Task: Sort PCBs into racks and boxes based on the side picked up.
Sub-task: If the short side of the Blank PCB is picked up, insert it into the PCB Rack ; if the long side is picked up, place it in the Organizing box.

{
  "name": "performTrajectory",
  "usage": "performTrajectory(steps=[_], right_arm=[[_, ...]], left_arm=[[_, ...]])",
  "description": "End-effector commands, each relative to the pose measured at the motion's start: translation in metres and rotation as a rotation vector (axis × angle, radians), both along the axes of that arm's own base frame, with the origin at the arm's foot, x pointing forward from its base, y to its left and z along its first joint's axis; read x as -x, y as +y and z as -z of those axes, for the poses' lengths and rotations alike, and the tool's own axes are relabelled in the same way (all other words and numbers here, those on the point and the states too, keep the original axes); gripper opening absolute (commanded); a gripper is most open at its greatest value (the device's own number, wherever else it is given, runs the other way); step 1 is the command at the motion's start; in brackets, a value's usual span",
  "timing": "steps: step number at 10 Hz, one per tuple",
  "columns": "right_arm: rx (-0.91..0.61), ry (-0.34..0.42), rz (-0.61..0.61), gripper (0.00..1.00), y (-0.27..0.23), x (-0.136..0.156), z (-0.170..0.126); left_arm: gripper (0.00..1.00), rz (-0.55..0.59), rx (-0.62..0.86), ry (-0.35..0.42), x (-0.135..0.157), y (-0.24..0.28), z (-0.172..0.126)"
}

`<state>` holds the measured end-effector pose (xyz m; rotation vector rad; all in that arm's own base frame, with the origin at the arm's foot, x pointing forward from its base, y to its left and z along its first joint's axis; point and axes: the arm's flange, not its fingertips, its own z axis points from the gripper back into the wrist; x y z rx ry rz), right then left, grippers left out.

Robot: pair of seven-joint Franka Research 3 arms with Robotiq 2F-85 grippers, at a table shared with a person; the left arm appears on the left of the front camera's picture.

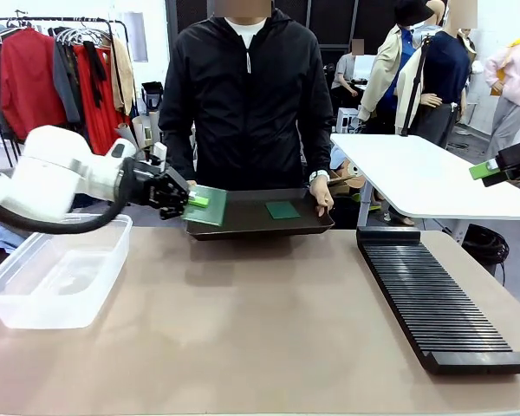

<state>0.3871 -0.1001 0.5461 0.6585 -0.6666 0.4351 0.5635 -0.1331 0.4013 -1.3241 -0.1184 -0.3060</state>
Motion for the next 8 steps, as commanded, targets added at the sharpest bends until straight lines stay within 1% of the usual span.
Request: performTrajectory(steps=[1,2,3,5,6,7,8], right_arm=[[-0.005,-0.013,0.006,1.0,0.001,-0.001,0.001],[-0.005,-0.013,0.006,1.0,0.001,-0.001,0.001],[-0.005,-0.013,0.006,1.0,0.001,-0.001,0.001],[-0.005,-0.013,0.006,1.0,0.001,-0.001,0.001],[-0.005,-0.013,0.006,1.0,0.001,-0.001,0.001],[-0.005,-0.013,0.006,1.0,0.001,-0.001,0.001],[-0.005,-0.013,0.006,1.0,0.001,-0.001,0.001]], left_arm=[[0.0,0.049,-0.095,0.075,0.02,0.032,-0.019],[0.0,0.032,-0.167,0.13,0.026,0.065,-0.029],[0.0,-0.04,-0.254,0.154,0.032,0.091,-0.037],[0.0,-0.111,-0.411,0.204,0.043,0.133,-0.052],[0.0,-0.158,-0.476,0.198,0.048,0.149,-0.062],[0.0,-0.179,-0.551,0.195,0.052,0.161,-0.071],[0.0,-0.186,-0.668,0.233,0.056,0.17,-0.077]])
